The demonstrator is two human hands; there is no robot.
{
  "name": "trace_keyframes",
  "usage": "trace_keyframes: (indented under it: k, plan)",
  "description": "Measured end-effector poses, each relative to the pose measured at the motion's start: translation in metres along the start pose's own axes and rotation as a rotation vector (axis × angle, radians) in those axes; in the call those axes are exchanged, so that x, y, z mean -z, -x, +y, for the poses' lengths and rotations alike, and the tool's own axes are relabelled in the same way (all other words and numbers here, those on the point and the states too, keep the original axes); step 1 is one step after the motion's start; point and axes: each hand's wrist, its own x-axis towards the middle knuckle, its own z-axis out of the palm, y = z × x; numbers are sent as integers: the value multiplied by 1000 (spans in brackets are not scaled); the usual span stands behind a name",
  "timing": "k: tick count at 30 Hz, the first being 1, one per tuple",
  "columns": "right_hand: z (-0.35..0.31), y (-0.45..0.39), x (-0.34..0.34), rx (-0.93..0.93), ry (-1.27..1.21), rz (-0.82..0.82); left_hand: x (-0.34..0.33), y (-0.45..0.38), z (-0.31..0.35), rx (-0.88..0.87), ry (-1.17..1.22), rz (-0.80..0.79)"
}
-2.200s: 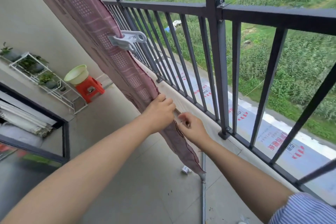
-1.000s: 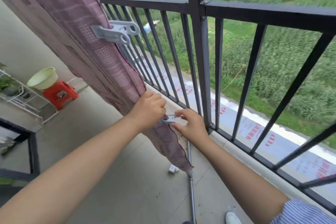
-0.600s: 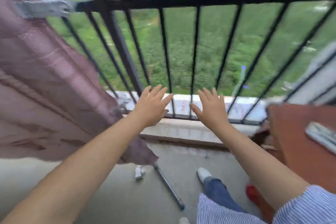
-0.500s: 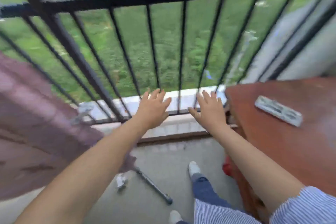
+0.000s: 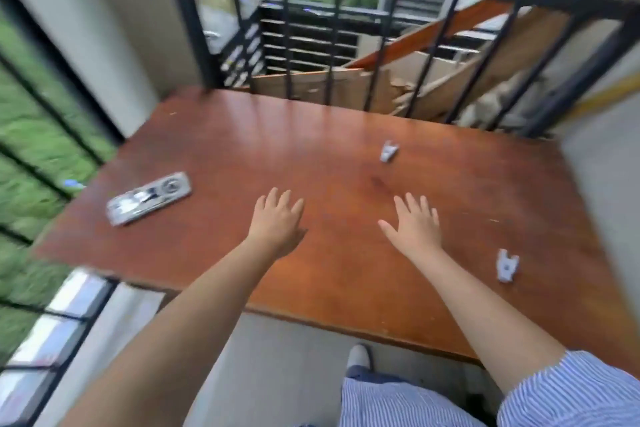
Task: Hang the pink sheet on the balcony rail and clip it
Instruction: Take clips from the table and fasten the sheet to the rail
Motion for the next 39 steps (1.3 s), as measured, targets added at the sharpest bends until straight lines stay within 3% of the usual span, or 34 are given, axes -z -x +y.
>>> trace_keyframes:
  k: [8,12,15,21,29,34,39]
  plan:
    - [201,-3,-5,-495,-50,-102,-4,-131,155,-287,-77,-83]
    - [226,-4,-18,-638,-143,-166,-10,-168,193,-380,-134,-170]
    - [226,-18,-30,-691,-254,-226,-9,-201,191,-347,-108,-182]
    - [204,-62,-25,-577,-294,-236,4,-285,164,-87,141,-169]
    - [164,-114,-3,-454,-417,-116,-15,-374,172,-105,245,-87]
    - [155,-119,1,-403,-540,-71,-20,-347,167,-153,442,-85]
    - [126,-131,13,-89,-592,-59,-2,-261,133,19,610,-18]
